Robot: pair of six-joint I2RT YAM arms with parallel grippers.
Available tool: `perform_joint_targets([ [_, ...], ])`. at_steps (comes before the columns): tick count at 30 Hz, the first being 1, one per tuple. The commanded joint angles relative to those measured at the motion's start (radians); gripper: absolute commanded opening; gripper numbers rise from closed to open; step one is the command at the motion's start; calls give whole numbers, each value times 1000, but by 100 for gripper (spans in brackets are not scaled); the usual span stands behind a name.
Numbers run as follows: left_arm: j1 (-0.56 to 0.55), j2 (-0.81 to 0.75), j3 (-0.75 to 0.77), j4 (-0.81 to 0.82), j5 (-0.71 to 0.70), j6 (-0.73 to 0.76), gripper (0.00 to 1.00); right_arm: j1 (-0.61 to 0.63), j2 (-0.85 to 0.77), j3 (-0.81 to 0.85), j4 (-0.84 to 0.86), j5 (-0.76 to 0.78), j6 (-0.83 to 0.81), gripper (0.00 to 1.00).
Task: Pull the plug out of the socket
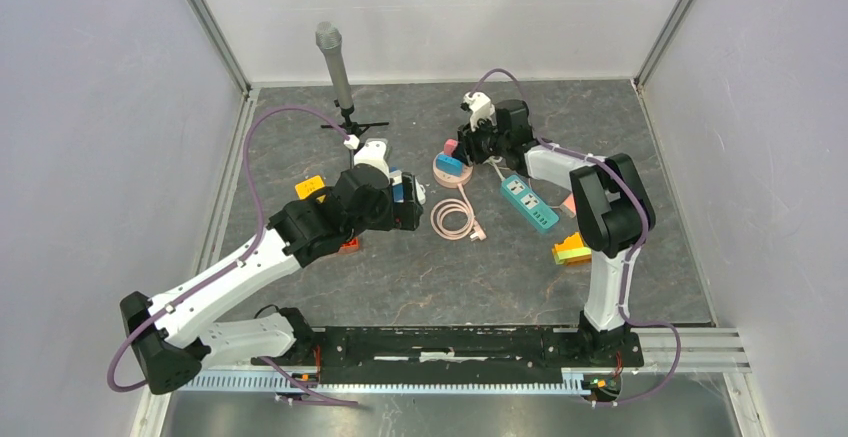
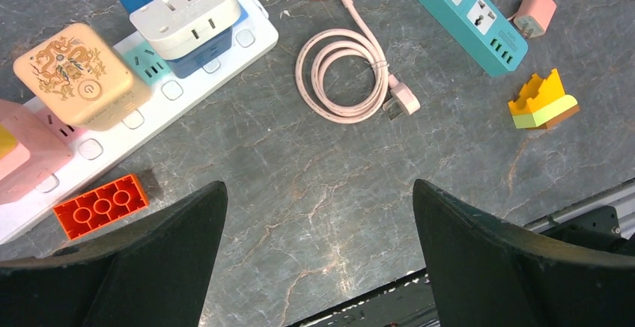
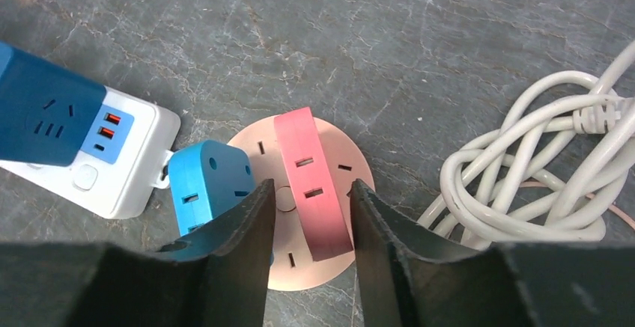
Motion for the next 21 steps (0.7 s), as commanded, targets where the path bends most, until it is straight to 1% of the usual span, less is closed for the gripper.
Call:
perform_joint_targets([
  [1,4,-9,38,27,6,-56,100,5,-37,-38,78,-60,-86,43],
  [6,4,-4,46,27,10,-54,100,5,-144,-168,107,-2,-113,30],
  [8,5,-6,45,26,6,-50,100,9,-168,-212,128,10,-103,23],
  [10,6,-8,47,25,7,-49,100,14,-191,-240,136,19,-96,19],
  [13,4,-2,50,29,14,-52,100,32,-226,-290,144,41,-78,17],
  [17,4,30,51,75,58,-62,100,83,-316,-402,149,156,-54,15],
  [19,5,59,52,105,101,-64,100,95,-368,-471,166,206,-1,15],
  [21,4,92,58,116,115,-79,99,97,-429,-544,191,251,82,16],
])
